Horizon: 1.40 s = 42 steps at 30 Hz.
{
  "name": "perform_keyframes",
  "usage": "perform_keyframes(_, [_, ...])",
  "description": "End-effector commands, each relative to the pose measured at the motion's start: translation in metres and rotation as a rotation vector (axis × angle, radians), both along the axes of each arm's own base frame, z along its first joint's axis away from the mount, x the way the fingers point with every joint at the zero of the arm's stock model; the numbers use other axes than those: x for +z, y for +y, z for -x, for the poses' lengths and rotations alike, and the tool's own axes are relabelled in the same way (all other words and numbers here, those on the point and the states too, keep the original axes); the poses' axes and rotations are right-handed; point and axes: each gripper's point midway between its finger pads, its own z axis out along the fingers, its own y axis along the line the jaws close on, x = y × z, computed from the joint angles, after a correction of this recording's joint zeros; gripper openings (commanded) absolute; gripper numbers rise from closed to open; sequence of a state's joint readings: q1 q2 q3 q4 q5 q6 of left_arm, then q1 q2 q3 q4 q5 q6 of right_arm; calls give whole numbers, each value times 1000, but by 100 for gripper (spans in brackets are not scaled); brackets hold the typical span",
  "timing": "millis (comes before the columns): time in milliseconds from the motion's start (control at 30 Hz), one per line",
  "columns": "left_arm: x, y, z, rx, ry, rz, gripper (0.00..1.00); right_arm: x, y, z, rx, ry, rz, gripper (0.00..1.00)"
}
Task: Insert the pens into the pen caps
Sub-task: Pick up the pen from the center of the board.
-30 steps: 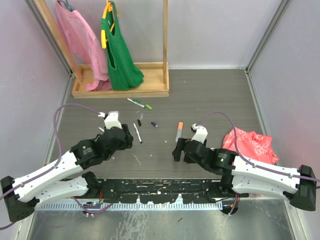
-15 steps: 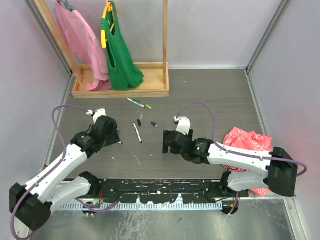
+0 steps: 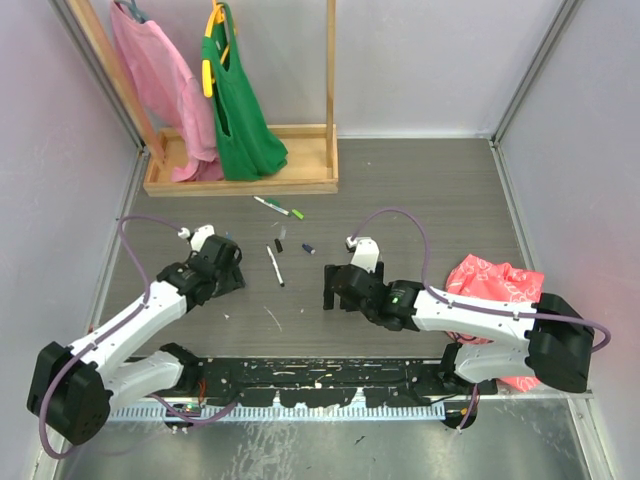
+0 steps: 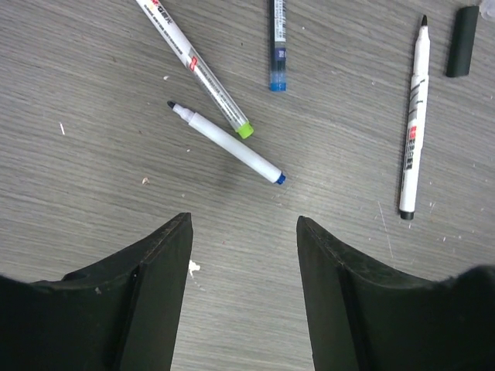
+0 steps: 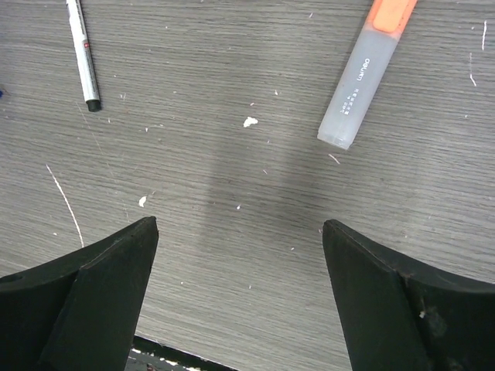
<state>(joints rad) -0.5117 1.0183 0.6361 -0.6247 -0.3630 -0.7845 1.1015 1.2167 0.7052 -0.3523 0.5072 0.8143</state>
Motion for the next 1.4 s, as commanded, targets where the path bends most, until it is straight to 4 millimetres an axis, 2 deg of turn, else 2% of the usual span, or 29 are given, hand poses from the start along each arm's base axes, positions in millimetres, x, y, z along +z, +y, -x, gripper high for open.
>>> perform_keyframes(0, [5, -1, -21, 76, -69, 17, 58, 17, 2, -5, -8, -42, -43, 93])
perform_keyframes(300, [-9, 6, -28, 173, -44, -13, 56, 25, -6, -7, -23, -79, -47, 94])
perform_keyframes(700, [-36, -3, -41, 219, -3, 6, 51, 25, -23, -1, -36, -93, -72, 94])
perform_keyframes(933, [-50, -5, -42, 236, 36, -7, 48, 22, -27, 2, -37, -86, -63, 94])
perform_keyframes(1033, [-54, -4, -39, 243, 48, -10, 43, 21, -28, 2, -39, -87, -61, 94])
perform_keyframes(1167, [-55, -1, -33, 255, 53, -9, 30, 22, -28, 1, -41, -90, -57, 94])
perform_keyframes(1367, [-53, 8, -18, 278, 52, -3, 22, 21, -26, 0, -39, -86, -54, 94])
